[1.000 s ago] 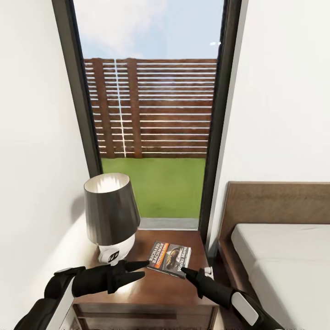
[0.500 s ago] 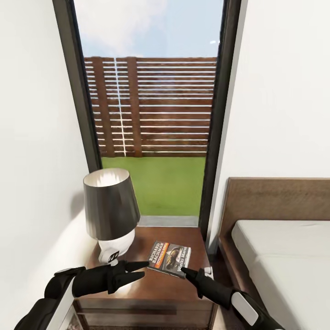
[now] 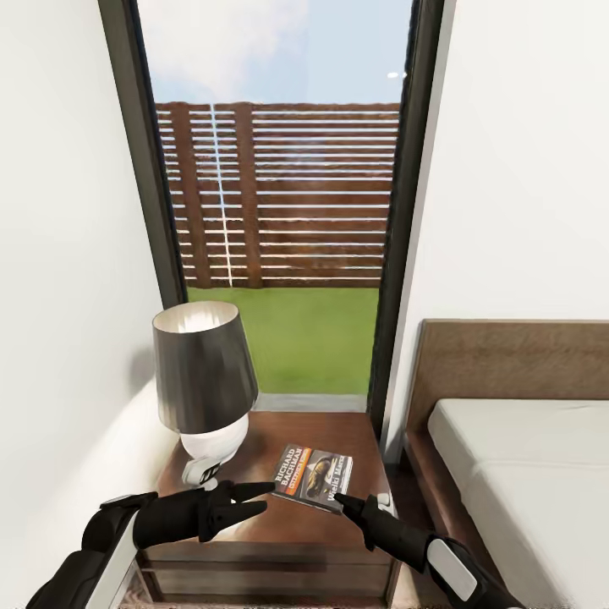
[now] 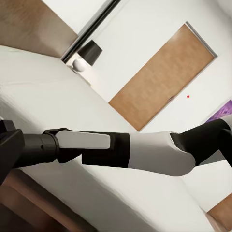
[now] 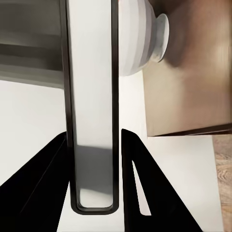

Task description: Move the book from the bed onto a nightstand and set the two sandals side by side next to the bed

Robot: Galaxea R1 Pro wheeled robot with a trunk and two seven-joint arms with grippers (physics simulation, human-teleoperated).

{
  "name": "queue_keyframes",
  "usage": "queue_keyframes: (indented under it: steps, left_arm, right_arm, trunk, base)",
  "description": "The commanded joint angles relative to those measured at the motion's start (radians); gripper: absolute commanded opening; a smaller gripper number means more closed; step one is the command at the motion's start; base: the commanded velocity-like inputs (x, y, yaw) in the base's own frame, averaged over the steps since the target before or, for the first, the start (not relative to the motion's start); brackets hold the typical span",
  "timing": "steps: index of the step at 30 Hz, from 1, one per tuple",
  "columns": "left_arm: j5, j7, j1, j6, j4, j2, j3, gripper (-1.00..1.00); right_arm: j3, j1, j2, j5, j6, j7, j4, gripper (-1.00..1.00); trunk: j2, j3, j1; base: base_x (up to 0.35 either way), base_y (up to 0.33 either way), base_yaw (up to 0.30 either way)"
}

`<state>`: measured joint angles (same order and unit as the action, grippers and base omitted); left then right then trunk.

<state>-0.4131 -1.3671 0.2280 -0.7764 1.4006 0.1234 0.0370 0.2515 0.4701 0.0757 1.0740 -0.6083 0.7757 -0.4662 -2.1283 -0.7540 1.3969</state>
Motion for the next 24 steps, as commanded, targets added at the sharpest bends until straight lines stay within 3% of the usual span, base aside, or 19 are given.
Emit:
queue_keyframes:
  steps: [1,7,13,24]
  left_arm:
    - [-0.006,0.0,0.001,-0.01,0.0,0.001,0.002,1.0]
    - [-0.006,0.0,0.001,-0.01,0.0,0.001,0.001,1.0]
    - [-0.006,0.0,0.001,-0.01,-0.002,0.001,-0.002,1.0]
    - [-0.007,0.0,0.001,-0.01,-0.021,0.001,-0.003,1.0]
  right_arm:
    - [0.005,0.001,0.001,0.011,-0.005,0.0,0.0,-1.0]
    - [0.005,0.001,0.001,0.011,-0.005,0.0,0.0,-1.0]
    - [0.005,0.001,0.001,0.011,-0.005,0.0,0.0,-1.0]
    - [0.005,0.001,0.001,0.011,-0.005,0.0,0.0,-1.0]
  trunk:
    - [-0.008,-0.004,0.004]
    - [-0.05,-0.023,0.027]
    - [-0.05,-0.023,0.027]
    - [-0.05,-0.023,0.027]
  base:
    - [0.0,0.0,0.0]
    - [0.0,0.0,0.0]
    - [0.015,0.0,0.0]
    - [0.182,0.0,0.0]
